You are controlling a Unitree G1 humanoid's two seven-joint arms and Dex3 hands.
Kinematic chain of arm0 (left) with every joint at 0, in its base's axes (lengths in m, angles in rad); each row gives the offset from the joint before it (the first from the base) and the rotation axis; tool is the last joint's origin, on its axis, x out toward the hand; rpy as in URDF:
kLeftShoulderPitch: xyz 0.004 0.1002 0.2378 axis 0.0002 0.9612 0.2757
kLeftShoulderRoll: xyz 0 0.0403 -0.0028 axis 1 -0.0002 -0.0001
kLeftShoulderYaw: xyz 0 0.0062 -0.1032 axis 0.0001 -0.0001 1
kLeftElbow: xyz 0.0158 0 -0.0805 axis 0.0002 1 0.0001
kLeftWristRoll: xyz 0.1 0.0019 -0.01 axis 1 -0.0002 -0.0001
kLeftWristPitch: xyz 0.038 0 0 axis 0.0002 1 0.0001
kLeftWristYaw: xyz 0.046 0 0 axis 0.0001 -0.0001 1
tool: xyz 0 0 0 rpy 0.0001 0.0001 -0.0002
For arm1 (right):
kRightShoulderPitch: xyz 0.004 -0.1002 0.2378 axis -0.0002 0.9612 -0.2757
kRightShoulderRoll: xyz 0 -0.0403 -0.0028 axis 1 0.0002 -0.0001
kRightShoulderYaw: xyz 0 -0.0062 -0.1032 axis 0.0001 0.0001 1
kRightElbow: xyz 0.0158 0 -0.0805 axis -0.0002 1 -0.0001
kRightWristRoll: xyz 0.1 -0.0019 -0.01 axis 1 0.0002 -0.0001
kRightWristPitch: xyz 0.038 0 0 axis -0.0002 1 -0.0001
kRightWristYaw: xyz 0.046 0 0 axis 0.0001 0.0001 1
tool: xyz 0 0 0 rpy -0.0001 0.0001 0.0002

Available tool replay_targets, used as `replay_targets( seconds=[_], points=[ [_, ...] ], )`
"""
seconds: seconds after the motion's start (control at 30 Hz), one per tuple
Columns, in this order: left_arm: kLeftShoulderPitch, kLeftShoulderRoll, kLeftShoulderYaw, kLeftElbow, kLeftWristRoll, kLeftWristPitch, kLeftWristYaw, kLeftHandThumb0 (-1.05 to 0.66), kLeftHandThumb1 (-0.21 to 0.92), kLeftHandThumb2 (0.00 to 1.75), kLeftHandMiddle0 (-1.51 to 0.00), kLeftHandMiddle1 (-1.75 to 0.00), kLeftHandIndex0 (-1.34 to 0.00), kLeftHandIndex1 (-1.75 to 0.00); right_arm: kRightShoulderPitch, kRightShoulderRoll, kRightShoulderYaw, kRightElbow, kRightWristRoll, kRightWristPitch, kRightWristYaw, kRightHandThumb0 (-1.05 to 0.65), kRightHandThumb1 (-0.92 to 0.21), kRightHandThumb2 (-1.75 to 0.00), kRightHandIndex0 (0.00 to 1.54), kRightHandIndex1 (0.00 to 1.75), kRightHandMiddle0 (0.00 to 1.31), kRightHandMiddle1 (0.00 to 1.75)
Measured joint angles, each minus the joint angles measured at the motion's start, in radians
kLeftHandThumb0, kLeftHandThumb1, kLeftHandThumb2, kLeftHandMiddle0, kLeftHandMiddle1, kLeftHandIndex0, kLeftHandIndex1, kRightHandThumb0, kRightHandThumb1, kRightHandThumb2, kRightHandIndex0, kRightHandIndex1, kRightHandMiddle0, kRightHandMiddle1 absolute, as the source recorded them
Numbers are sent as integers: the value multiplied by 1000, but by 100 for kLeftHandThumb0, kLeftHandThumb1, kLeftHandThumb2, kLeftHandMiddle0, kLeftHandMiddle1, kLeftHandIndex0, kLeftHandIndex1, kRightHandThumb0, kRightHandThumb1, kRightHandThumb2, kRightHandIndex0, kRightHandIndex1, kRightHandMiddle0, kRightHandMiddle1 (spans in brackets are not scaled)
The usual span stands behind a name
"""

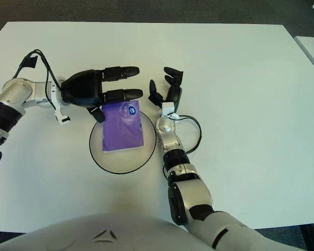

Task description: Put the tissue paper into the plate.

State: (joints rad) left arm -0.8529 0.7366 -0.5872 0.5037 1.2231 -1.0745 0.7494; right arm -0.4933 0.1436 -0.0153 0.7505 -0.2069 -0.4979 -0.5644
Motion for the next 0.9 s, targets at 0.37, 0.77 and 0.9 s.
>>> replay_targets(
  seconds=[0.37, 0.77, 0.9],
  points=[
    [-5, -61, -16, 178, 3, 6, 187, -105, 92, 85, 0, 0, 0, -33, 5, 0, -10, -19, 31, 13, 63, -44, -65, -84, 46, 88, 10, 128],
    [-5, -79, -26, 232, -7, -14, 225, -105, 92, 75, 0, 0, 0, -38, 21, 0, -25, -52, 39, 22, 106, -41, -66, -83, 47, 88, 11, 129],
    [-5, -81, -26, 245, -7, -13, 238, -105, 92, 73, 0, 0, 0, -37, 27, 0, -28, -63, 39, 27, 114, -39, -66, -84, 49, 90, 10, 129]
  ],
)
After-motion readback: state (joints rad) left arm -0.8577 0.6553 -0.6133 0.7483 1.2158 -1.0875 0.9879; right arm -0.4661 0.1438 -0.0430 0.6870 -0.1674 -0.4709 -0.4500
